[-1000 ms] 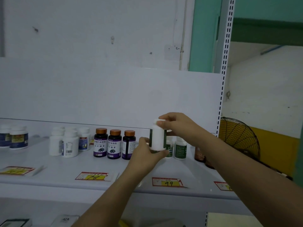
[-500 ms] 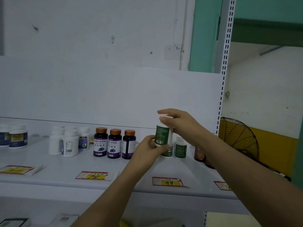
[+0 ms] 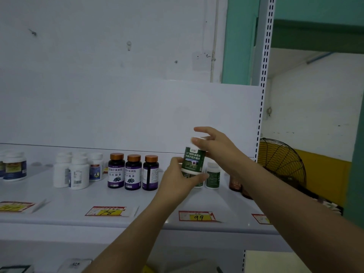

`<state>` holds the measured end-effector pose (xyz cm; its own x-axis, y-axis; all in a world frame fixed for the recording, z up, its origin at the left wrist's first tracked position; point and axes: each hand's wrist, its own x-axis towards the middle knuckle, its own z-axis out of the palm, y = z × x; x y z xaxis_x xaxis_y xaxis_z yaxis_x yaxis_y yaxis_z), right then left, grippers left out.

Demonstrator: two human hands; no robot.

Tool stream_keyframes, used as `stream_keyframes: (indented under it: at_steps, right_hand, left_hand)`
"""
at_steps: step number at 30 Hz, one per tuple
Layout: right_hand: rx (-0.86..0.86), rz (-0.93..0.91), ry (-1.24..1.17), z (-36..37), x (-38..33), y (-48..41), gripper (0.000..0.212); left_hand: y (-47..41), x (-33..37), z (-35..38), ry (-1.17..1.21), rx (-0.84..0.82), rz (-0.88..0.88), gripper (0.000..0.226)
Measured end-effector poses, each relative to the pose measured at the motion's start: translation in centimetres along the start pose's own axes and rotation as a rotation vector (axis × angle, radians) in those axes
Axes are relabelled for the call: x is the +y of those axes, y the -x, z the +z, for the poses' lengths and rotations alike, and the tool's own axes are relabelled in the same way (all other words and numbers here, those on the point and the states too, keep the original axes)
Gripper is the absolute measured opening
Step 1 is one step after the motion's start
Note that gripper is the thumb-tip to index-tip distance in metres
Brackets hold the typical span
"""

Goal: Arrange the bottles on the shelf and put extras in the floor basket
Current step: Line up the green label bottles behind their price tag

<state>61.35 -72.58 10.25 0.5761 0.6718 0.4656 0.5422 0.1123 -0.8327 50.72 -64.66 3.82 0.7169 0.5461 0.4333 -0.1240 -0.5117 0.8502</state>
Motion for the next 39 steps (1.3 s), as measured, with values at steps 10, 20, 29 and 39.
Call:
stream_keyframes:
  at_steps: [10, 20, 29, 39]
  right_hand:
    - [-0.169, 0.045, -0.146, -0.4, 0.1, -0.1, 0.035]
    - [-0.030, 0.038, -0.026, -0.7, 0.5, 0.1, 0.031]
    - [-0.018, 0.003, 0.229, -0.1, 0.6, 0.2, 0.037]
    - [-0.089, 0.055, 0.035, -1.2, 1.2, -0.7, 0.041]
  left_hand:
    - [0.0, 0.1, 0.1, 0.080, -0.046, -0.011, 0.047]
    - [-1.1, -0.8, 0.5, -0.190, 0.016, -0.007, 0.055]
    - [-1.6, -1.5, 1.5, -0.444, 0.227, -0.018, 0.064]
    - [-1.5, -1.2, 1.1, 0.014, -0.056, -0.057, 0.049]
